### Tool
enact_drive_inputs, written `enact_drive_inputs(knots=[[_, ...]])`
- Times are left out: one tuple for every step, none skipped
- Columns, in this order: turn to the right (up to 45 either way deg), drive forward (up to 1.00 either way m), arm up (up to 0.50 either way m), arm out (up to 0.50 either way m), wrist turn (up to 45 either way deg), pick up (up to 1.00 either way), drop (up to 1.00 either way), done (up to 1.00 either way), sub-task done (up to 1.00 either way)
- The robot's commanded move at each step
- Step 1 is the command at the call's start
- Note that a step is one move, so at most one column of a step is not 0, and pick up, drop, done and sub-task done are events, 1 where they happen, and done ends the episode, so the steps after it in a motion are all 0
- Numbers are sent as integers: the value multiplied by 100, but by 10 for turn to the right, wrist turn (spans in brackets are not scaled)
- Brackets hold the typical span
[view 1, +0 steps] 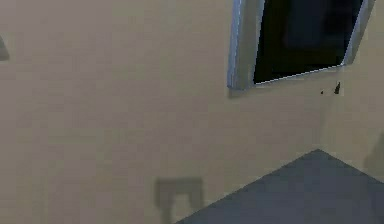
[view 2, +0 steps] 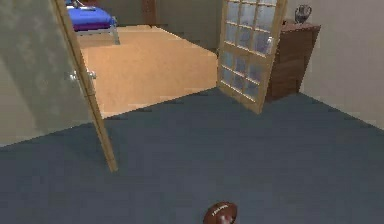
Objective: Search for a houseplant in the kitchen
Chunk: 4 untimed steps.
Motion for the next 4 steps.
enact_drive_inputs(knots=[[450, 0, 0, 0, 0, 0, 0, 0, 0], [120, 0, 0, 0, 0, 0, 0, 0, 0], [0, 15, 0, 0, 0, 0, 0, 0, 0], [450, 0, 0, 0, 0, 0, 0, 0, 0]])
